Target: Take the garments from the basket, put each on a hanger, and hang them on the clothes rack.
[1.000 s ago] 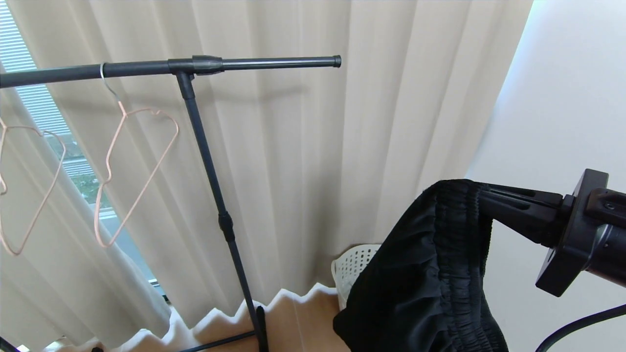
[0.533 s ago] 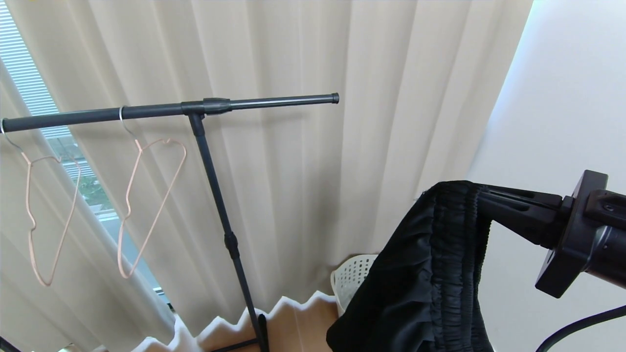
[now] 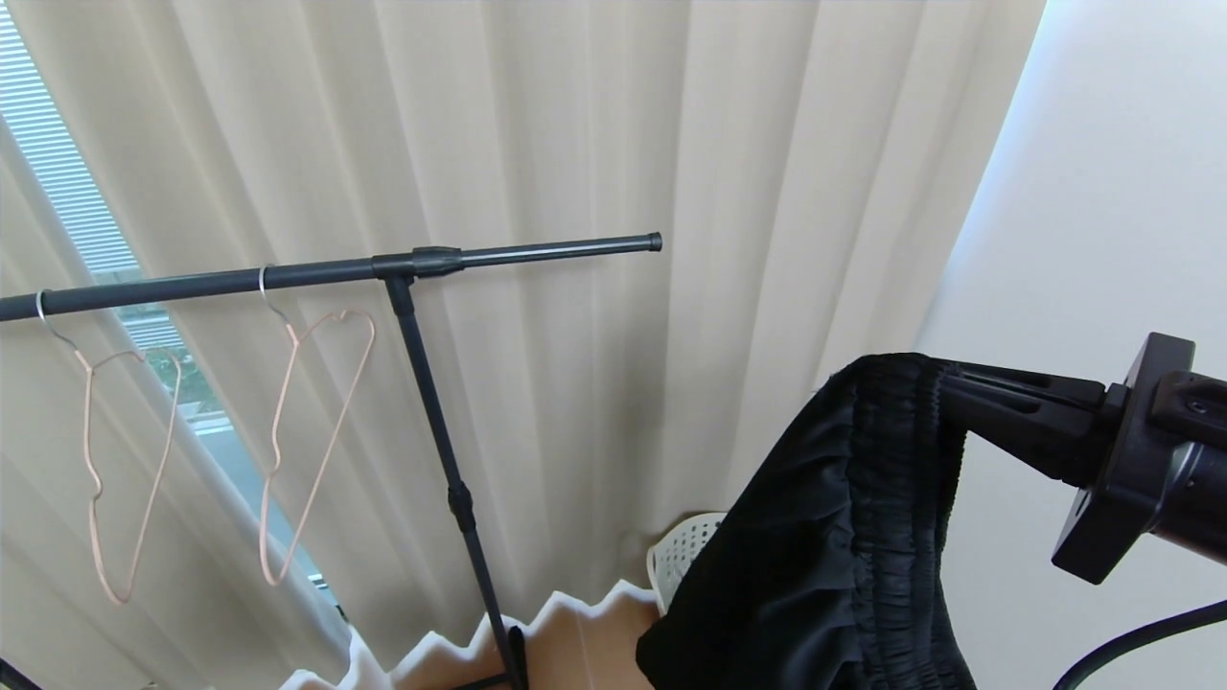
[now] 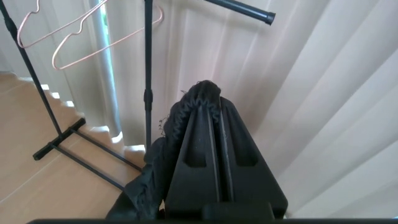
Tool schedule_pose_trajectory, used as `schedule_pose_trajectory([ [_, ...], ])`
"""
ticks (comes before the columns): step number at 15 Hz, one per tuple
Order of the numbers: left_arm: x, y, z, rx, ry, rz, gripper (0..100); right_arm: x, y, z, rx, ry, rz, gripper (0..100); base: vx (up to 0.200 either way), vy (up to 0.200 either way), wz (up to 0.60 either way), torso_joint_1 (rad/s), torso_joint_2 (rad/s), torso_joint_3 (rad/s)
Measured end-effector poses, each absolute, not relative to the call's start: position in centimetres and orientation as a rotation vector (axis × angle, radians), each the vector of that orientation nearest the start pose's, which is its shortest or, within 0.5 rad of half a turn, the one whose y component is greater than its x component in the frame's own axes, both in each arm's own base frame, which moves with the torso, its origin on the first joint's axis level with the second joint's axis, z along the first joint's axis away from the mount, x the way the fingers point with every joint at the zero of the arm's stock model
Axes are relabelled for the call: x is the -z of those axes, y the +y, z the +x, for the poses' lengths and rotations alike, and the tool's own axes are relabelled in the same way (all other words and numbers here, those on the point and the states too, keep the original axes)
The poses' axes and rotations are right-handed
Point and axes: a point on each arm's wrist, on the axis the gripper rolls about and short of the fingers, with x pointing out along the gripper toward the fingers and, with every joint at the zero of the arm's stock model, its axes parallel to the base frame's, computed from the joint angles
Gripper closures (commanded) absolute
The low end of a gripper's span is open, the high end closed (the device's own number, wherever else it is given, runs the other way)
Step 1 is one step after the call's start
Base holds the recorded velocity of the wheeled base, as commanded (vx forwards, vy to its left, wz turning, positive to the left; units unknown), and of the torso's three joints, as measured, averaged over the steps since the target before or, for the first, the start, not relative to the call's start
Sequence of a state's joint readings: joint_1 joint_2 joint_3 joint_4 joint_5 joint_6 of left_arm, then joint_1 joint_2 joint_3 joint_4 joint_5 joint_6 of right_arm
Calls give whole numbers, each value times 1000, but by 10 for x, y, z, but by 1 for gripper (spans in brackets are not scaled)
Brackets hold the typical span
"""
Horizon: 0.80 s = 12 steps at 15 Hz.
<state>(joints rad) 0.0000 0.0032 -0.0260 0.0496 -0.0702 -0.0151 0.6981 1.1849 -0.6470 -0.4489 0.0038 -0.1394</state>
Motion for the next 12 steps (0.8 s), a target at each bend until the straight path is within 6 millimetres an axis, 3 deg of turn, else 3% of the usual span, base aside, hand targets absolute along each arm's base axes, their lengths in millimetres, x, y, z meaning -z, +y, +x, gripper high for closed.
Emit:
schedule_pose_trajectory([
  [7,-78,-2,-25,70,27,-16,0,-244,114,136,-708,26,-189,100,0,0,0,131,-284,-152],
  [12,-78,-2,-25,70,26,-16,0,-244,114,135,-705,22,-197,100,0,0,600,11,-10,-6],
])
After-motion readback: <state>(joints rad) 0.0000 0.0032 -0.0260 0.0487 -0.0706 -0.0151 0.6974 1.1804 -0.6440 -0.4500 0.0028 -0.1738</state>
